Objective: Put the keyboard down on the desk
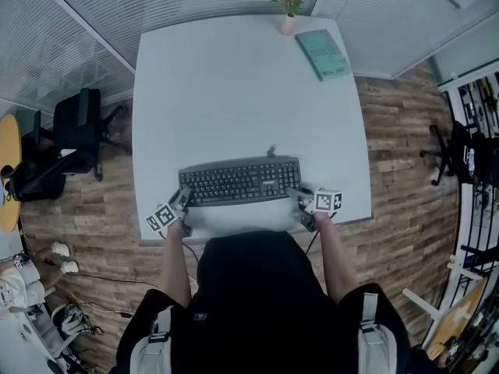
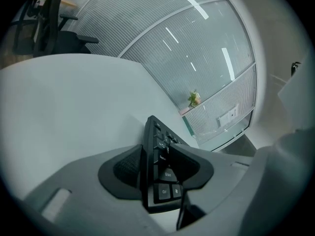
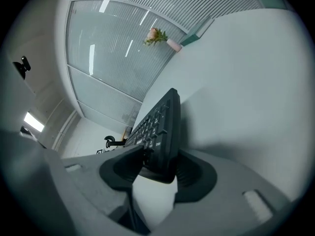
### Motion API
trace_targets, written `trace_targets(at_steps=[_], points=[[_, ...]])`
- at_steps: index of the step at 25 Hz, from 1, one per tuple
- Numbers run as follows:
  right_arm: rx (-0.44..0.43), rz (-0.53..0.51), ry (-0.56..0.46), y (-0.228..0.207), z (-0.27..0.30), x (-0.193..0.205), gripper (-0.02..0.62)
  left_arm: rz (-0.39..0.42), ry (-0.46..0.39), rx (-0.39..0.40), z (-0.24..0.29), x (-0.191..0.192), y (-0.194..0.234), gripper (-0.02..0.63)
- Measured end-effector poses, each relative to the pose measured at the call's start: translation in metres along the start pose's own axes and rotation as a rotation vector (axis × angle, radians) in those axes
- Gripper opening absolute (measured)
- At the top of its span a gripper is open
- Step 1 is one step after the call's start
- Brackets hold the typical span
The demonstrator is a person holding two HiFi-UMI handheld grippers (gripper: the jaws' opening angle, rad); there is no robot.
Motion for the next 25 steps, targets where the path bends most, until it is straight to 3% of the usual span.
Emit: trace_targets(at_steps=[6,13,16,21,25], points=[[0.134,-0.045,0.029,-0.013,-0.004,-0.001,0.219,0.074,0.000,-0.028,0.007,-0.001,-0.007,0.164],[0.186,-0.098,0.035,-0.014,0.003,-0.004,0.236,0.128,-0.017,-0.090,0.012,-0.006,-0.004,0.170],[0.247,-0.156,0.052,-0.013,0.007,-0.007,0.242,0.185,-0.009,-0.140,0.014,-0.009,0.000,0.177],[0.347,-0.255,0.066,-0.013,0.013,-0.007,0.264,0.205,0.004,-0.142,0.019,-0.014,0.003,0.178],[0.445,-0.405,0.109,-0.008,0.013,-0.011,0.272,0.257,-0.011,-0.173,0.022,-0.017,0.007,0.186]])
Point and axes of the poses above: the fingertips, and each gripper's own axes: z forward along the fingers, y to its left, x out of its underside, the point moved 6 cm from there along -z, backward along the fingers, and after that the axes turned 14 degrees about -x, right-handed, at the moved point
